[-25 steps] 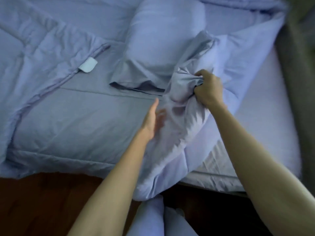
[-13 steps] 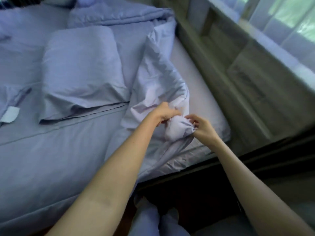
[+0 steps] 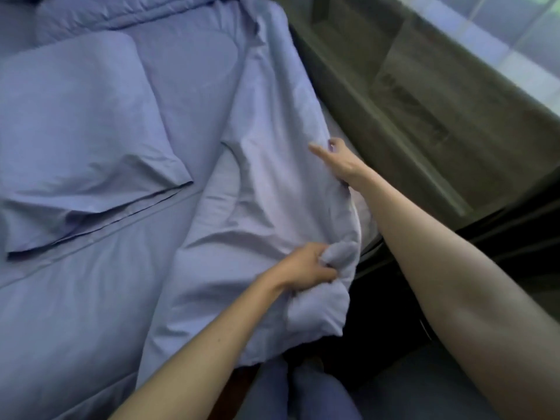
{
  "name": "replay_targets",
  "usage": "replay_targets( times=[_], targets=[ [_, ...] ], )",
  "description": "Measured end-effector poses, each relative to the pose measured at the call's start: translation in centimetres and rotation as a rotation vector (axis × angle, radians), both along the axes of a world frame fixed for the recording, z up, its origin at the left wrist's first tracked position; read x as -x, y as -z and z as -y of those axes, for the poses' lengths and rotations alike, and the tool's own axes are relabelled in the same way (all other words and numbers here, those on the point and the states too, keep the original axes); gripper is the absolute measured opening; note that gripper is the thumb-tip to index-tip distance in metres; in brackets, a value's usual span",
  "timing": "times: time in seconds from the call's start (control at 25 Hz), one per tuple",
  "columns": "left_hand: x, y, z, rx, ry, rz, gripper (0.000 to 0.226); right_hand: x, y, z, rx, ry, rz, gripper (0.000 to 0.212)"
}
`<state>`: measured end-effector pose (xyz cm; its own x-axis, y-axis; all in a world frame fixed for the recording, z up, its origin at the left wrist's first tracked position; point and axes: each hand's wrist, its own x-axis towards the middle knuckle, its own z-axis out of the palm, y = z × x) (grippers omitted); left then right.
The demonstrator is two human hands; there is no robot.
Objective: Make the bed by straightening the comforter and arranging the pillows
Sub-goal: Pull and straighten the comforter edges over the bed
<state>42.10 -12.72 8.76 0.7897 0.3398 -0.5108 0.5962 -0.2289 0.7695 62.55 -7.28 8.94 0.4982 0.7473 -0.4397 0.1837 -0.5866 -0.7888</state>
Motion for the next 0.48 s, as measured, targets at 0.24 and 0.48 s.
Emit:
replay_targets(
  times=[0.24,0.48],
  targets=[
    [-5.2,1.5,5.6,0.211,0.057,0.091,0.033,-6.3,1.0,4.3,0.08,0.215,0.444,0.038],
    [-16.7,1.2,13.1,0.221,0.039,0.161,0.056,-13.9,-1.6,8.6,0.063,0.095,0.846,0.041]
  ],
)
